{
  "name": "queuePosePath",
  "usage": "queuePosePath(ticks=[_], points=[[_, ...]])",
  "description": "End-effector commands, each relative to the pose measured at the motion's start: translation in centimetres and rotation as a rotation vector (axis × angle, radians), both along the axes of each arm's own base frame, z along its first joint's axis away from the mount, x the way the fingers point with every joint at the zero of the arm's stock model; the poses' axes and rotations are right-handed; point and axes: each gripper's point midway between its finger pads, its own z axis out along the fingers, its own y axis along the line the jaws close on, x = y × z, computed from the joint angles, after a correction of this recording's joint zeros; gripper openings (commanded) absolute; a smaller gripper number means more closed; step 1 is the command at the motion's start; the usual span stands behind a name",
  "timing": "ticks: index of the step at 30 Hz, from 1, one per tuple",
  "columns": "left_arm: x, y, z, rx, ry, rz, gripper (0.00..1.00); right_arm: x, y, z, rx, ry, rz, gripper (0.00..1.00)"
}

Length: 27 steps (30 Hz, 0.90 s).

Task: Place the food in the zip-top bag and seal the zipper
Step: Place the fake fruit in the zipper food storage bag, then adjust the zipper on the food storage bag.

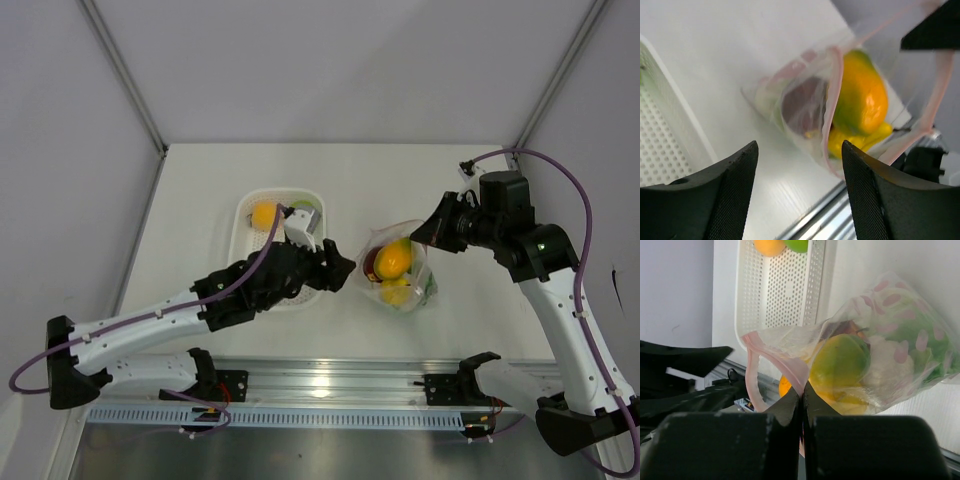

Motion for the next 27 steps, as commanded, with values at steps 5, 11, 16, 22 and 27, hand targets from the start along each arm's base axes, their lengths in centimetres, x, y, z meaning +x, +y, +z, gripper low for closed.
queuePosePath(ticks=[5, 11, 16, 22, 27], points=[[-2.2, -2.9, -2.3, -0.022, 0.157, -0.143, 0.67, 0.1, -0.3, 1.6, -0.006, -0.071, 0.003, 0.00], [-3.4, -5.4, -3.3, -0.072, 0.238, -0.241, 0.65, 0.0, -0.2, 0.9, -0.010, -0.059, 0.006, 0.00], [-3.1, -7.6, -3.3, -0.107, 0.277, -0.331, 0.18, 0.3, -0.4, 0.3, -0.032, -0.054, 0.001, 0.00], [-2.8, -9.2, 5.5, -0.226, 0.138, -0.509, 0.01, 1.6, -3.8, 0.2, -0.199, -0.089, -0.125, 0.00], [-5.1, -9.5, 12.6, -0.345, 0.060, -0.652, 0.01, 1.7, -7.7, 2.0, -0.316, -0.157, -0.281, 0.00]])
